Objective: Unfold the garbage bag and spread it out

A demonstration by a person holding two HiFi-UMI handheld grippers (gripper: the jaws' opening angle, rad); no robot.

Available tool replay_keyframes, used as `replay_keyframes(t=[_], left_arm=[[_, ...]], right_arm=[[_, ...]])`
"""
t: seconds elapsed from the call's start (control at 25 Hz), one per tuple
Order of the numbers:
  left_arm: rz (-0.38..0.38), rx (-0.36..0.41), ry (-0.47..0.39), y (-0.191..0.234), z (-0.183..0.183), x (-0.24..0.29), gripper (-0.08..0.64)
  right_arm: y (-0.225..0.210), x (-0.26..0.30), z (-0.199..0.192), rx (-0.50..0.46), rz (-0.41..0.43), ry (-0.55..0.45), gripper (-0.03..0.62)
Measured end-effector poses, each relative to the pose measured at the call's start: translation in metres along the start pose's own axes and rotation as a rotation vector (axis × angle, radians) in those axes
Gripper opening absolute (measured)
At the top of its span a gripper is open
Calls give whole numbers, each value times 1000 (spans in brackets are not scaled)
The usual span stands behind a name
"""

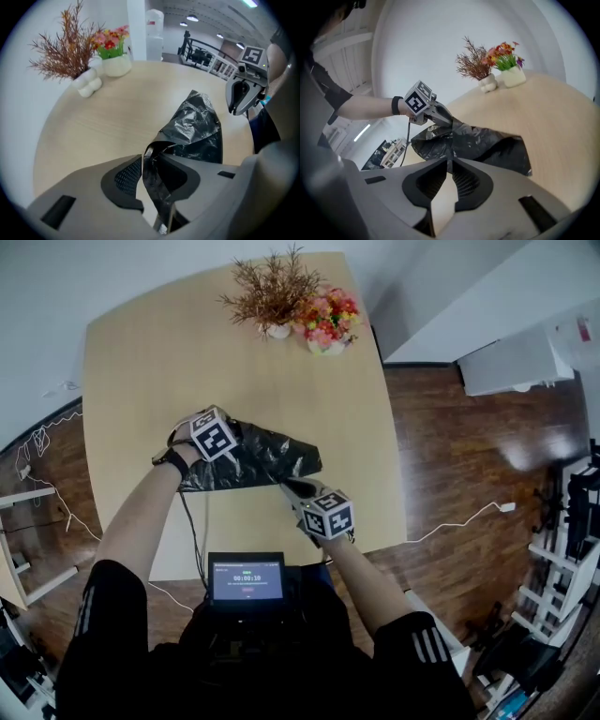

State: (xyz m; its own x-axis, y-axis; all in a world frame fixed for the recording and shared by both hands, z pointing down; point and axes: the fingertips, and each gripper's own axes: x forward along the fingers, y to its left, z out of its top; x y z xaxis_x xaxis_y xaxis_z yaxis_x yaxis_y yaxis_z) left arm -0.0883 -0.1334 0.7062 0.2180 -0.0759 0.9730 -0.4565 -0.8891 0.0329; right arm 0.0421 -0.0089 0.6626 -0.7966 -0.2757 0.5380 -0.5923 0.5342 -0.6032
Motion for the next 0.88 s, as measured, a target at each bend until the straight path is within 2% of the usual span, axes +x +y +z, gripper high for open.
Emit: replay_keyframes(t=[0.16, 0.28, 0.4, 0.44, 0.52, 0.64, 0.76, 0.88], left_arm=[[9, 48, -70, -13, 11, -33, 161], [55, 114, -93, -25, 16, -60, 196], [126, 149, -147, -38, 16, -84, 198], [133, 150, -170, -47, 15, -90, 195], [97, 141, -200, -72, 12, -90, 169], [15, 137, -160, -104, -7, -62, 168], [-20, 138, -76, -115, -34, -29, 167], [-63, 120, -29, -121, -53, -10, 167]], right_arm=[[-5, -1, 17, -143, -33, -6, 96], [-9, 0, 21, -223, -59, 18, 148], [-9, -1, 30, -315, -86, 49, 171], [-9, -1, 34, -346, -91, 58, 172], [-11, 0, 39, -410, -97, 81, 172], [-15, 6, 40, -505, -91, 137, 172], [-14, 15, 36, -612, -76, 212, 170], [-9, 28, 22, -708, -24, 301, 165]])
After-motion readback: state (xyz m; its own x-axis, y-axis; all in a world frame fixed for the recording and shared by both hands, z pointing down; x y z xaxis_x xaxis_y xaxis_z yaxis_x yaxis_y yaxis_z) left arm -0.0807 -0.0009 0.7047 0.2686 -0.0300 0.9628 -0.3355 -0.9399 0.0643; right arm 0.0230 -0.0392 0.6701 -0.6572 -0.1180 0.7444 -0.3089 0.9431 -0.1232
